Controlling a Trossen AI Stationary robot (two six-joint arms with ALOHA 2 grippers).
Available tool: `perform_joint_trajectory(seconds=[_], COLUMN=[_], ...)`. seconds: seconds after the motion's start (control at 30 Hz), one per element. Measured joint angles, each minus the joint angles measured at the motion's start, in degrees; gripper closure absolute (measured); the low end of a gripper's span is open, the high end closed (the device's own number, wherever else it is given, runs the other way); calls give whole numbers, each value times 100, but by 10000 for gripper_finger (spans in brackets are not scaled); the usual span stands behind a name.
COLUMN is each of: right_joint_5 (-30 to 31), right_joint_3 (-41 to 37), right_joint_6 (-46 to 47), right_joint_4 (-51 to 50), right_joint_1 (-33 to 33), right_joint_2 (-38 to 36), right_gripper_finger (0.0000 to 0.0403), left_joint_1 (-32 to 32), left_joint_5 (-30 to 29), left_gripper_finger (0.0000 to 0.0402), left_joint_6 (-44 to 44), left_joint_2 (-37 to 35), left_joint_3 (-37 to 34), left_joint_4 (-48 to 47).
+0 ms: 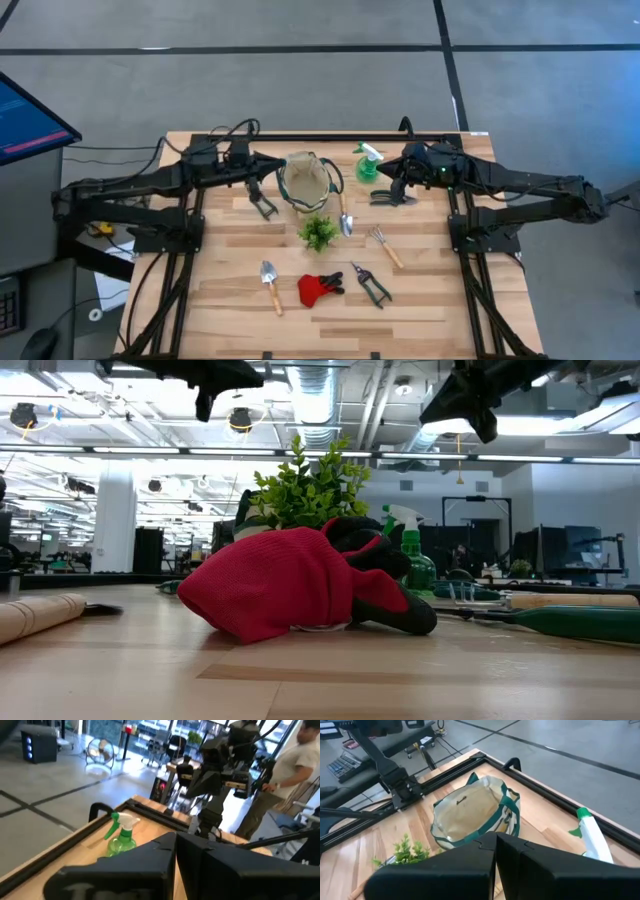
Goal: Pick & Place Garden tools in Gardening bag
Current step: Put the green spray bottle into the brown gardening bag
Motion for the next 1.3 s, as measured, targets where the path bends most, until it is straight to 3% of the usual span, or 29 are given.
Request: perform_joint_trajectory(seconds=[0.23, 0.43, 0.7, 1.17, 1.3], right_joint_5=[22, 99, 107, 13, 15], right_joint_3=[104, 834, 1219, 1233, 1233], right_joint_6=[111, -566, -1134, -1182, -1964], right_joint_4=[-164, -1263, -1343, -1403, -1560], right_joint_1=[-23, -253, -576, -874, -874], right_joint_2=[334, 1104, 1799, 1945, 1976], right_gripper_finger=[403, 403, 403, 403, 400], left_joint_1=[0, 0, 0, 0, 0], left_joint_5=[-4, -4, -4, -4, -4], left_gripper_finger=[400, 400, 400, 400, 400], left_joint_6=[161, 178, 180, 180, 179], left_joint_2=[451, 332, 66, 27, 27], left_joint_3=[409, 419, 414, 411, 411], left_joint_4=[-959, -909, -926, -882, -875])
